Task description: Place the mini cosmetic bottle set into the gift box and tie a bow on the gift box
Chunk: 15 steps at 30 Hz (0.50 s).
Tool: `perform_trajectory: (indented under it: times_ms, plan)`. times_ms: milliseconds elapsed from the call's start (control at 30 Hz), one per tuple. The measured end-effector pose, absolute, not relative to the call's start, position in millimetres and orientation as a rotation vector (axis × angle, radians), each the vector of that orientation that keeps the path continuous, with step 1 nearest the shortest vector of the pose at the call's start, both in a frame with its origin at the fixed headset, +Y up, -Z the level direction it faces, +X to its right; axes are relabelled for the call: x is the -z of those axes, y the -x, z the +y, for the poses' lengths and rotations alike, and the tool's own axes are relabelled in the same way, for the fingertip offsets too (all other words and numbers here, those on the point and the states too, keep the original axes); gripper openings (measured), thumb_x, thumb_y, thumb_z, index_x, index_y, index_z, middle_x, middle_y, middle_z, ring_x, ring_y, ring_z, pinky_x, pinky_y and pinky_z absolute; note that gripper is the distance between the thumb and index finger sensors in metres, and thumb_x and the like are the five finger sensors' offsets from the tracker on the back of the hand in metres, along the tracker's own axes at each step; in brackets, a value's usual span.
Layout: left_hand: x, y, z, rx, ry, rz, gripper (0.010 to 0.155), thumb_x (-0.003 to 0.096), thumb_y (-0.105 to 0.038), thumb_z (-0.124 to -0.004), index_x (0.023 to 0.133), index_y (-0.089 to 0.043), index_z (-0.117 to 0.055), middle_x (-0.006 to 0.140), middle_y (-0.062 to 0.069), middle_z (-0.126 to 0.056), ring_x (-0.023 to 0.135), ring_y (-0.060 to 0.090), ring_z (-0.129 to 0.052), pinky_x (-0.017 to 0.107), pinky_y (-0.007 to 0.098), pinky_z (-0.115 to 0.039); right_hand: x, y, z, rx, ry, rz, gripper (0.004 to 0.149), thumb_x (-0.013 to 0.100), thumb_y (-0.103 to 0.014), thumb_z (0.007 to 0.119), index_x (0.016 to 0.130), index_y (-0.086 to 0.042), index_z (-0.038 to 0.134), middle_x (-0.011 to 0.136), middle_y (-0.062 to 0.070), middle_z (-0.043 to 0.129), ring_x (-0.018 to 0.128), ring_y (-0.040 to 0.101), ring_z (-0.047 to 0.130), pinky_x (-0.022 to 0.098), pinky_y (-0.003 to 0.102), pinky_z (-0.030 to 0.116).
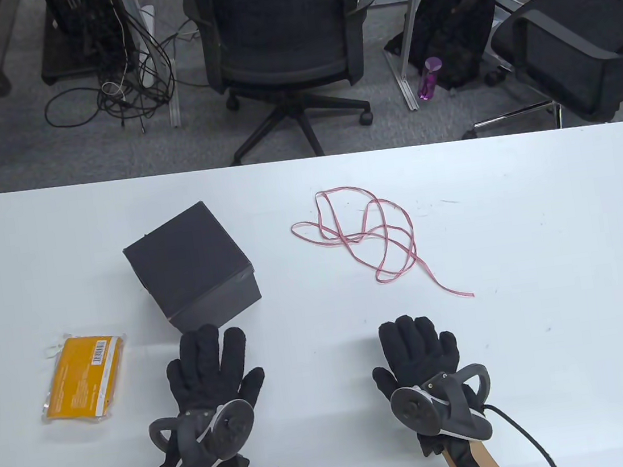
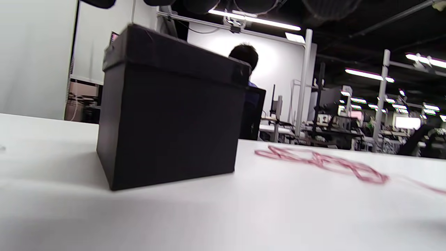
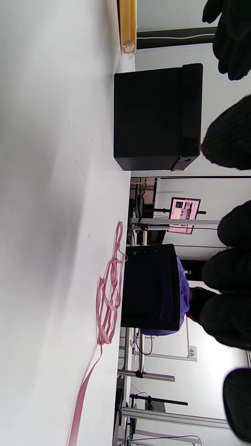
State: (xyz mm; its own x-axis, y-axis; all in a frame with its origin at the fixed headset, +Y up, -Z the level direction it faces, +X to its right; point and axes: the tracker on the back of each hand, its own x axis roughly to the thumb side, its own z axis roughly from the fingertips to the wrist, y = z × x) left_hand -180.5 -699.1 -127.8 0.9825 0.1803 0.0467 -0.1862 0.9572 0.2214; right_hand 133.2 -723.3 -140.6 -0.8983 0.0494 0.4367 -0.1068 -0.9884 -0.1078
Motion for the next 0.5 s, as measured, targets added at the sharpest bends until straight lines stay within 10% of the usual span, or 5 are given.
perform_trajectory:
  times_ms: [233,500]
  plan:
    - [211,210,-667,-0.22,-0.234,0.068,0.07,0.0581,-0.057,-0.05,0.12,-0.027,-0.04,0.123,0.021,-0.04,0.111,0.056,-0.046,0.073,0.074,-0.054,142,-133,-725,-2.992,-0.683,-0.192,0.072,0.06,-0.038,0.065,0.112,0.006,0.04,0.109,0.039,0.047,0.091,0.066,0.052,0.055,0.084,0.05]
    - [295,235,-687,-0.225,0.103,0.309,0.074,0.0569,-0.063,-0.041,0.122,-0.03,-0.027,0.125,0.022,-0.025,0.112,0.059,-0.032,0.073,0.079,-0.046,145,-138,-728,-2.993,-0.648,-0.191,0.071,0.061,-0.037,0.064,0.111,0.006,0.04,0.108,0.039,0.047,0.091,0.066,0.052,0.055,0.084,0.05]
